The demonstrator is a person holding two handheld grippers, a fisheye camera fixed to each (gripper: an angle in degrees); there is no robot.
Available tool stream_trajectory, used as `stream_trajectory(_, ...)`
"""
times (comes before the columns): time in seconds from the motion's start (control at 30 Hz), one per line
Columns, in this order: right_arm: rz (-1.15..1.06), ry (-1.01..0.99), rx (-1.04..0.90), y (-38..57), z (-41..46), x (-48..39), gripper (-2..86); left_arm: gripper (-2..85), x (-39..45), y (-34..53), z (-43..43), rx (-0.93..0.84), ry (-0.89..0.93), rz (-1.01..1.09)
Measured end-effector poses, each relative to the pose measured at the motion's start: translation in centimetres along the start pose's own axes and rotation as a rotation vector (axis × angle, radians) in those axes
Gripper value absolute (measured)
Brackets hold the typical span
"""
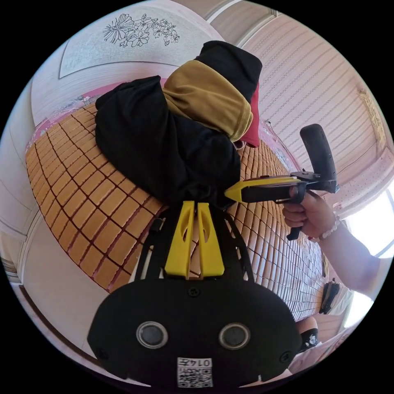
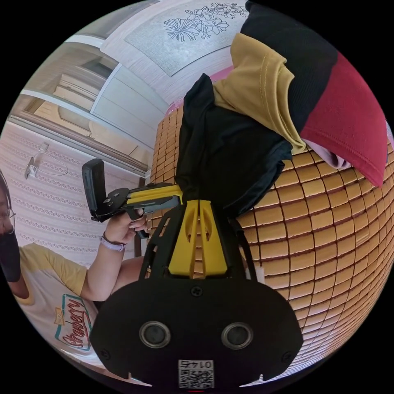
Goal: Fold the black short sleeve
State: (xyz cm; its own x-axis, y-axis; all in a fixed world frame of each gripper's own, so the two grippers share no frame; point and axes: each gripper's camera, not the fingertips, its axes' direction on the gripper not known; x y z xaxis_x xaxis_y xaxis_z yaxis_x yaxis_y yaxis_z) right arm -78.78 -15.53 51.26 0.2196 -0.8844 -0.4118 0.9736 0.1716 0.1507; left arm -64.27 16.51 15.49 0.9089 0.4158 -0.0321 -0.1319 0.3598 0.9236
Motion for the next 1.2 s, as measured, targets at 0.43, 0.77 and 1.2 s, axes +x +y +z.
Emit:
stream_trajectory(0.43, -0.094, 0.338, 0.17, 12.6, -10.9, -18.5, 15.6, -1.0, 6.5, 6.0, -13.9, 0.497, 0.213, 0.198)
stream_trajectory(0.77, -0.13, 0.155, 0.246, 17.3, -13.8, -31.2, 1.3, 0.3, 9.8, 10.9, -24.4, 0.36, 0.255, 0.275)
stream_trajectory(1.2, -0.12, -0.016, 0.623, 31.6, -33.6, -41.3, -0.3, 16.3, 12.4, 22.1, -21.1, 0.141, 0.03, 0.17)
